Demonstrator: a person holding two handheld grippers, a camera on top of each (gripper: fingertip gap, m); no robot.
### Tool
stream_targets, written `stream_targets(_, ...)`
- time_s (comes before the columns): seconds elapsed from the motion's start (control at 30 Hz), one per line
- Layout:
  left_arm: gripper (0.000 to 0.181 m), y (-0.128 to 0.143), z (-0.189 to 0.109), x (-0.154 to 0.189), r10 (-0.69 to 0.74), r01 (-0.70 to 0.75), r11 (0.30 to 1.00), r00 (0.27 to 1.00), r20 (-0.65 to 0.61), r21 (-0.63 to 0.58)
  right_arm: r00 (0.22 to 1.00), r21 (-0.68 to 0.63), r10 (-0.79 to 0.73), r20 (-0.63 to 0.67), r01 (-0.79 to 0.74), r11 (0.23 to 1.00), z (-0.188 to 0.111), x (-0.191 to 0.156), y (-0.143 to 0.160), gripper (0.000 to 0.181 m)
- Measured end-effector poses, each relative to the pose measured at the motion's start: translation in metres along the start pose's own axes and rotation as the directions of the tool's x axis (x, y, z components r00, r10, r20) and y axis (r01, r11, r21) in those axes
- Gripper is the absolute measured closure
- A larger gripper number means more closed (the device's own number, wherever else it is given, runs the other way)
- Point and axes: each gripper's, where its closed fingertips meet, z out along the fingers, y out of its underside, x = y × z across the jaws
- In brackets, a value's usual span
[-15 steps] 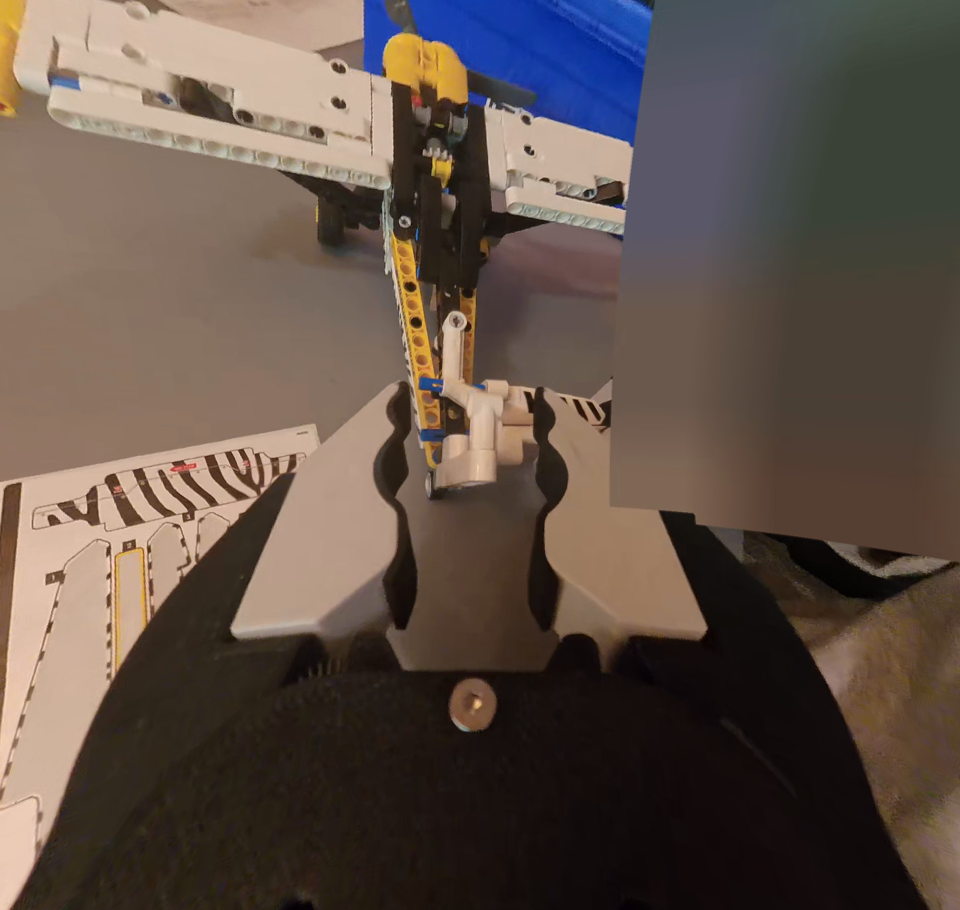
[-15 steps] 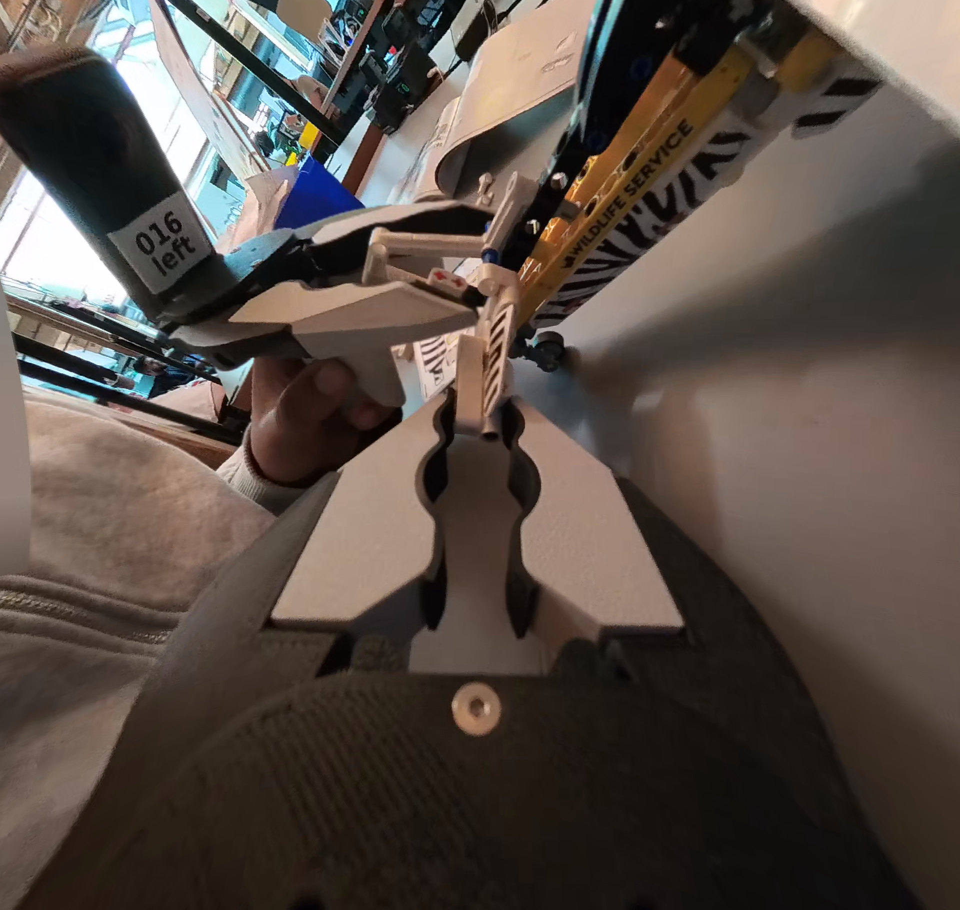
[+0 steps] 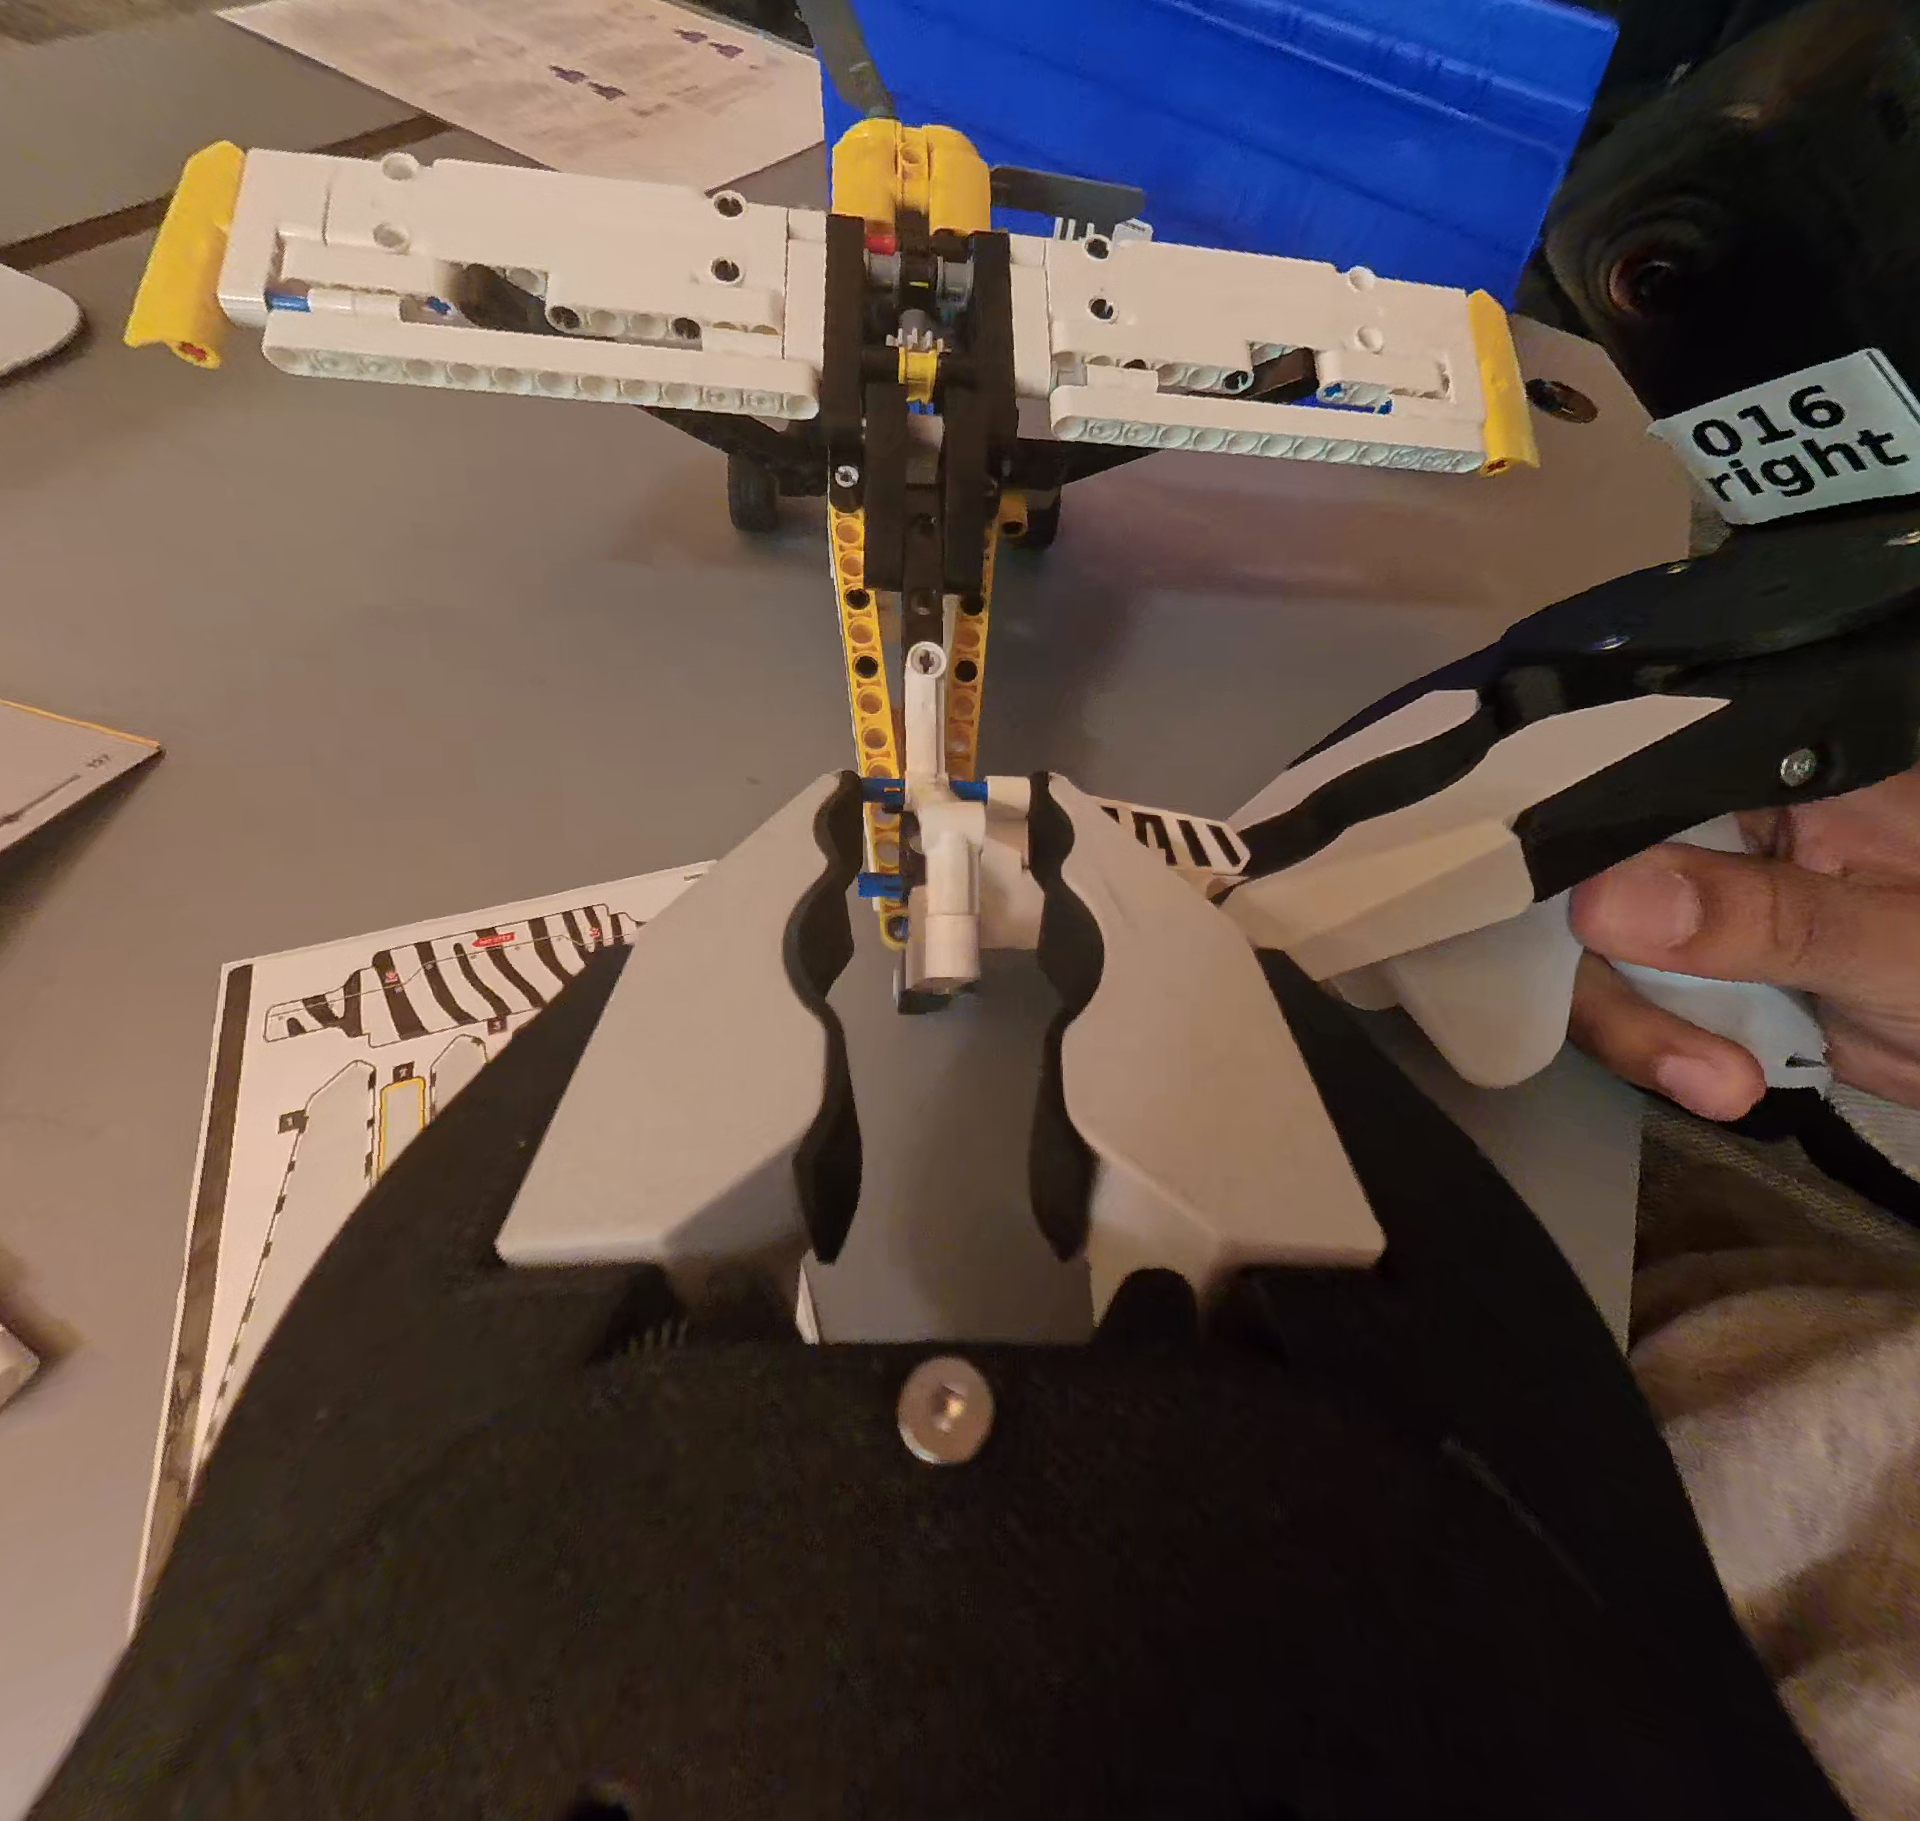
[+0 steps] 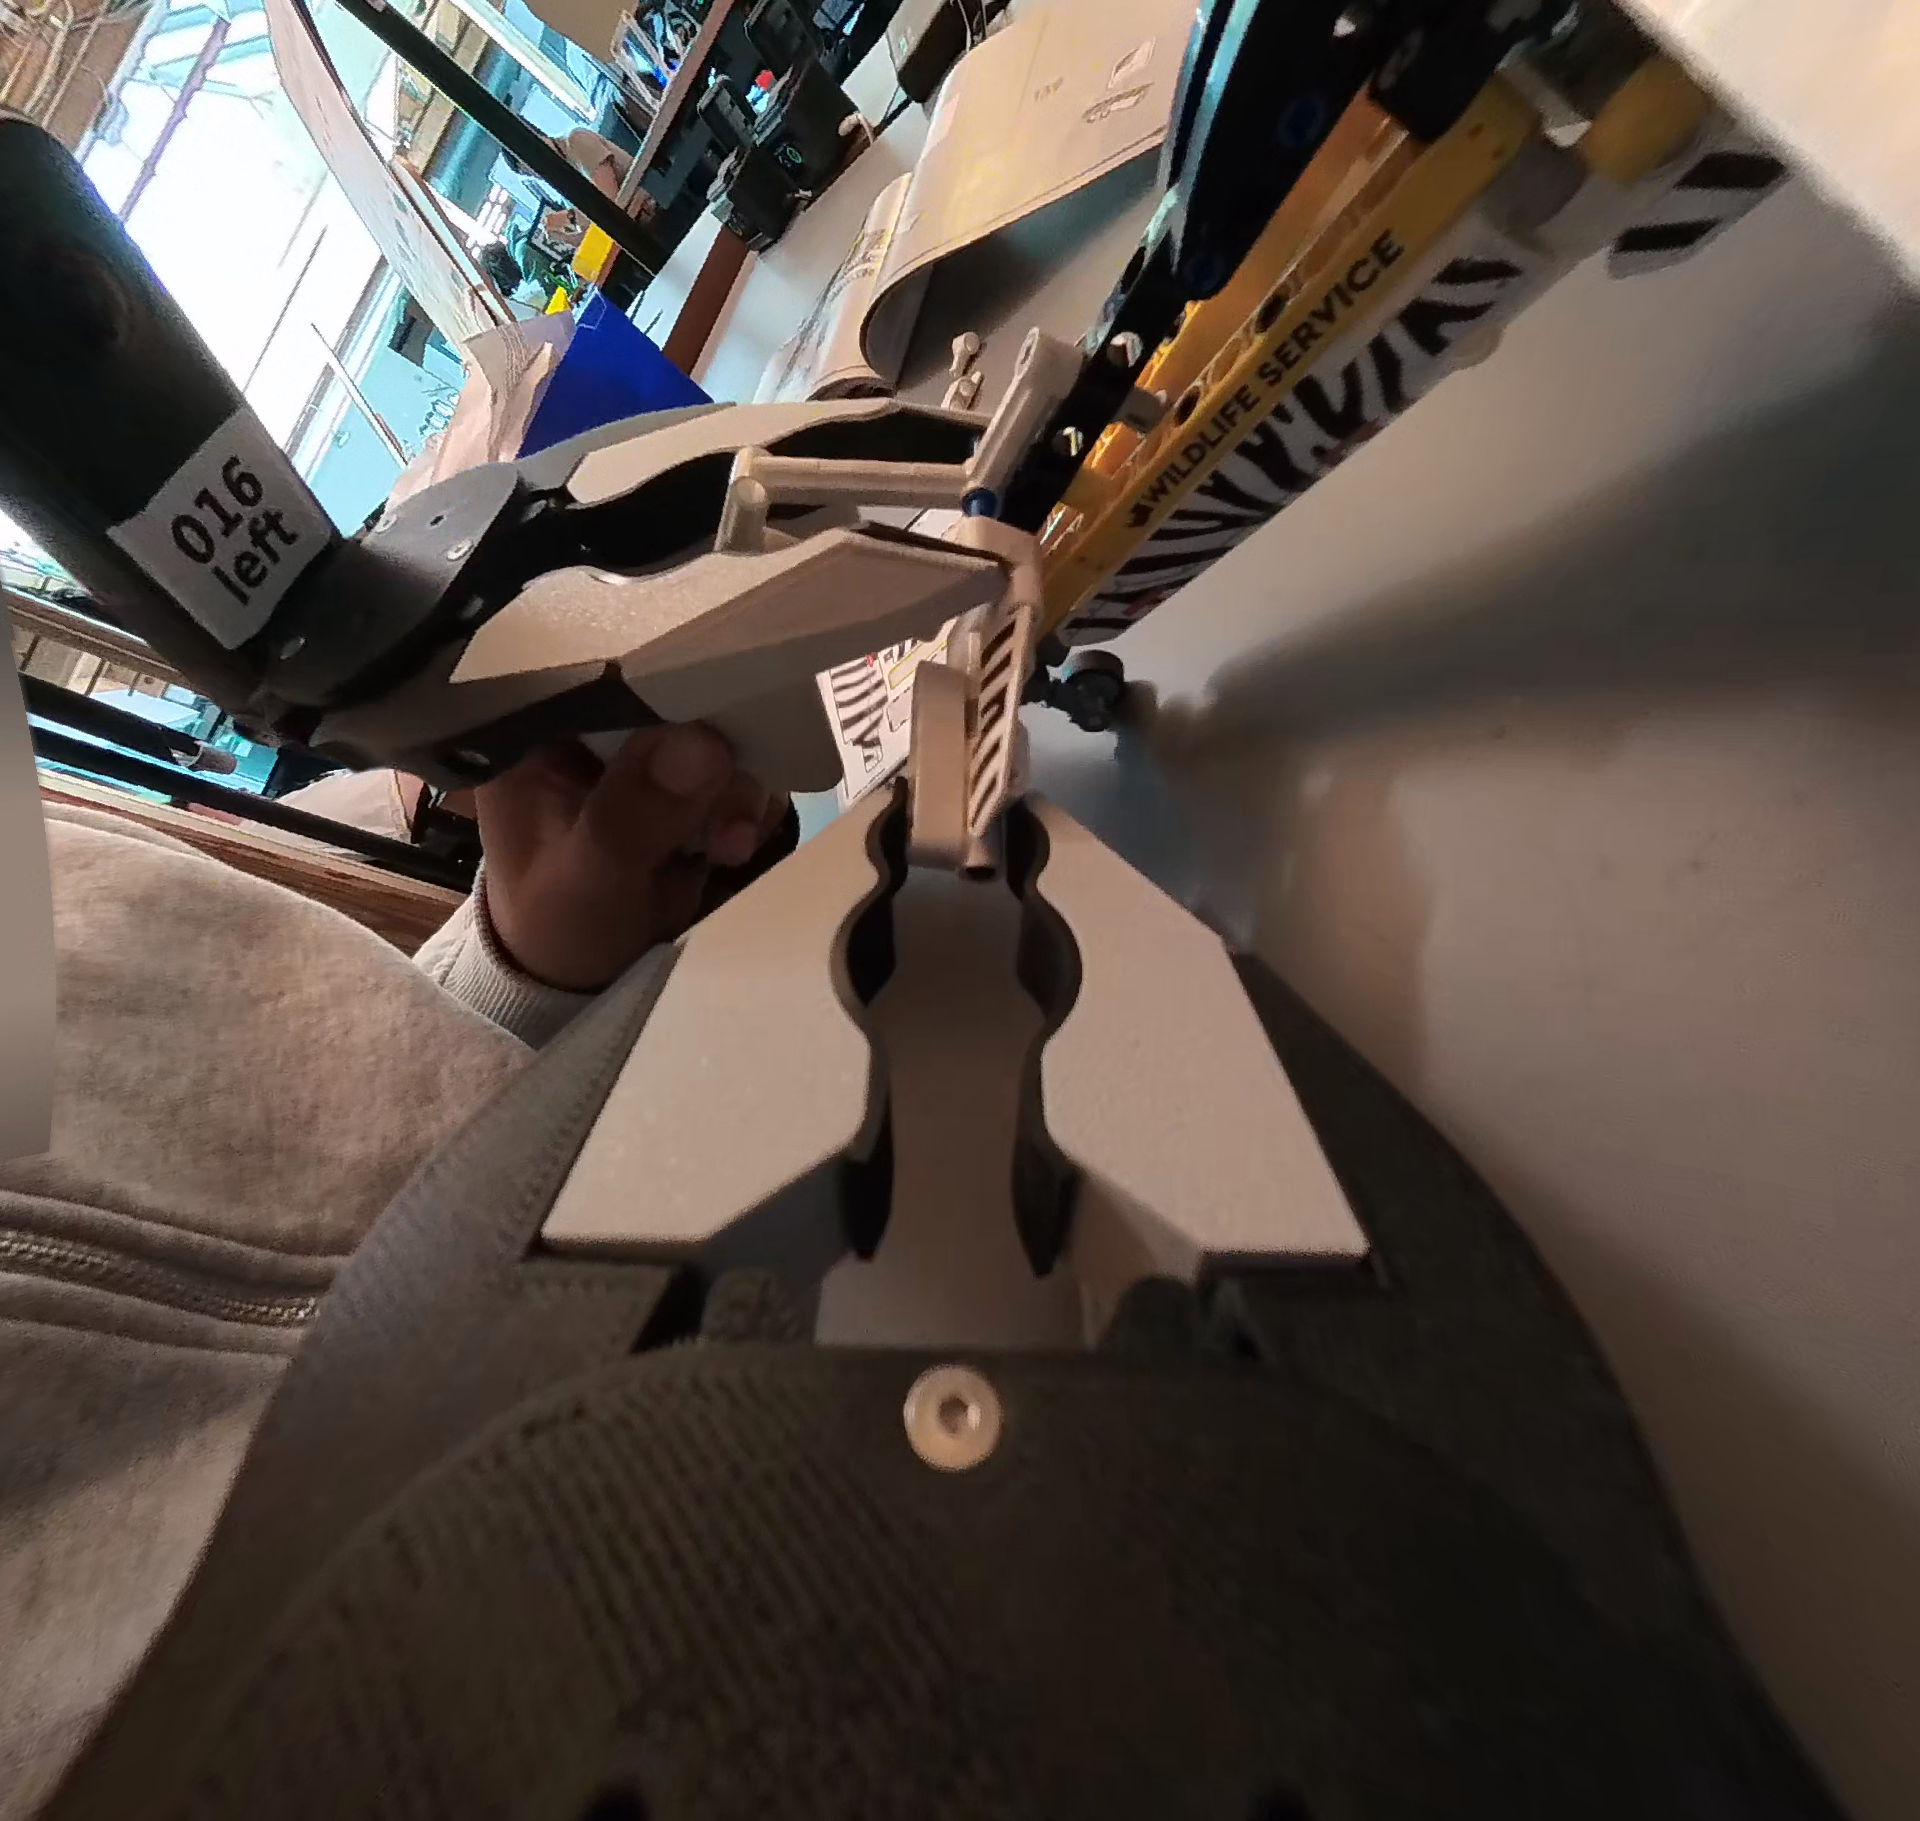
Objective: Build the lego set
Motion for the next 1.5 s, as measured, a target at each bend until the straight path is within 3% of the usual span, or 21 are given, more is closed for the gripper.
stream_targets(0.27,0.15,0.0006,0.0001,-0.0008,0.004,-0.004,1.0,1.0,-0.02,-0.009,1.0,-0.006,-0.01,-0.006,0.01,1.0,0.0015,-0.0002,0.0002,0.164)
stream_targets(0.97,0.147,-0.0003,0.0015,0.0003,0.104,-0.104,0.995,0.995,-0.006,0.011,0.987,-0.008,0.082,0.137,-0.081,0.997,-0.0019,-0.0064,-0.0061,0.164)
stream_targets(1.17,0.147,-0.0005,0.0018,0.0017,0.087,-0.086,0.996,0.996,-0.019,0.015,0.99,-0.011,0.062,0.125,-0.061,0.998,-0.001,-0.0052,-0.0061,0.164)
stream_targets(1.33,0.147,-0.0005,0.0014,0.0029,0.068,-0.068,0.998,0.997,-0.031,0.015,0.998,-0.024,-0.065,0.026,0.066,0.998,0.0005,0.0001,-0.0047,0.165)
stream_targets(1.5,0.147,-0.0006,0.0007,0.0052,0.081,-0.081,0.997,0.996,-0.04,0.015,0.998,-0.015,-0.05,0.047,0.051,0.999,-0.0013,-0.001,-0.0064,0.164)
